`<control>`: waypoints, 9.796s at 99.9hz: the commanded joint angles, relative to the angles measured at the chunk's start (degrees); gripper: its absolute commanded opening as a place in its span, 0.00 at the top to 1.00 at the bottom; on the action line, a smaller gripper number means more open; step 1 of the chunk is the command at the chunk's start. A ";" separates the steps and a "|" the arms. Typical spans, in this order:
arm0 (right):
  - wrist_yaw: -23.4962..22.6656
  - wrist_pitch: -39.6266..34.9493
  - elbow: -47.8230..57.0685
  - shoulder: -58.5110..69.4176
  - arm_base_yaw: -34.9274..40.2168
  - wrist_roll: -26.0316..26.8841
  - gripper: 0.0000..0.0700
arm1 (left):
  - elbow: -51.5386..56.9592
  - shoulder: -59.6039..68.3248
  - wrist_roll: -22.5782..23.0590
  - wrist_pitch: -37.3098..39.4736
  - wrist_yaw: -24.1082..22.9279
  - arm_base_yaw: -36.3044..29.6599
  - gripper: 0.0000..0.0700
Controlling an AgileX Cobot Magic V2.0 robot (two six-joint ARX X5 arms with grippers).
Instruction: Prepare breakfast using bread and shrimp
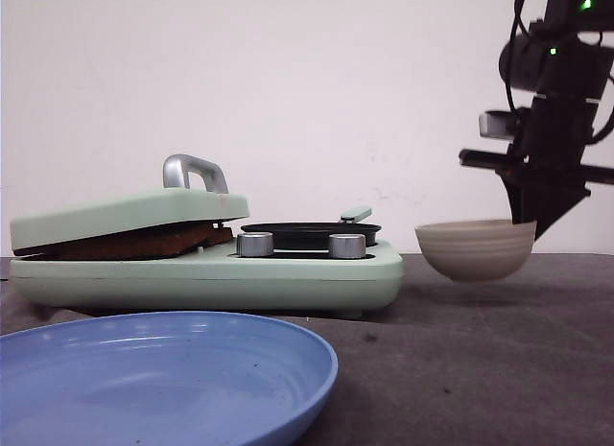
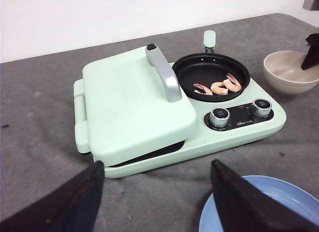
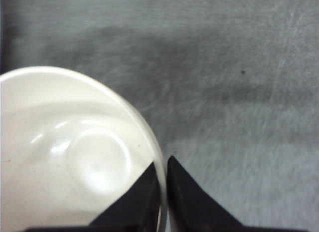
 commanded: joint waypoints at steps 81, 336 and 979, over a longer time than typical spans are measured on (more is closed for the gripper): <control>-3.34 2.62 1.05 3.85 -0.46 2.56 0.99 | 0.24 0.13 -0.22 0.79 0.07 -0.11 0.50; -12.44 2.62 -5.90 -52.33 6.95 -7.15 1.00 | 0.24 1.73 -11.02 9.53 0.96 -0.11 0.99; 1.20 32.02 -82.64 -107.93 -4.85 -17.59 1.00 | -40.83 -20.22 -2.86 29.48 1.38 18.03 0.99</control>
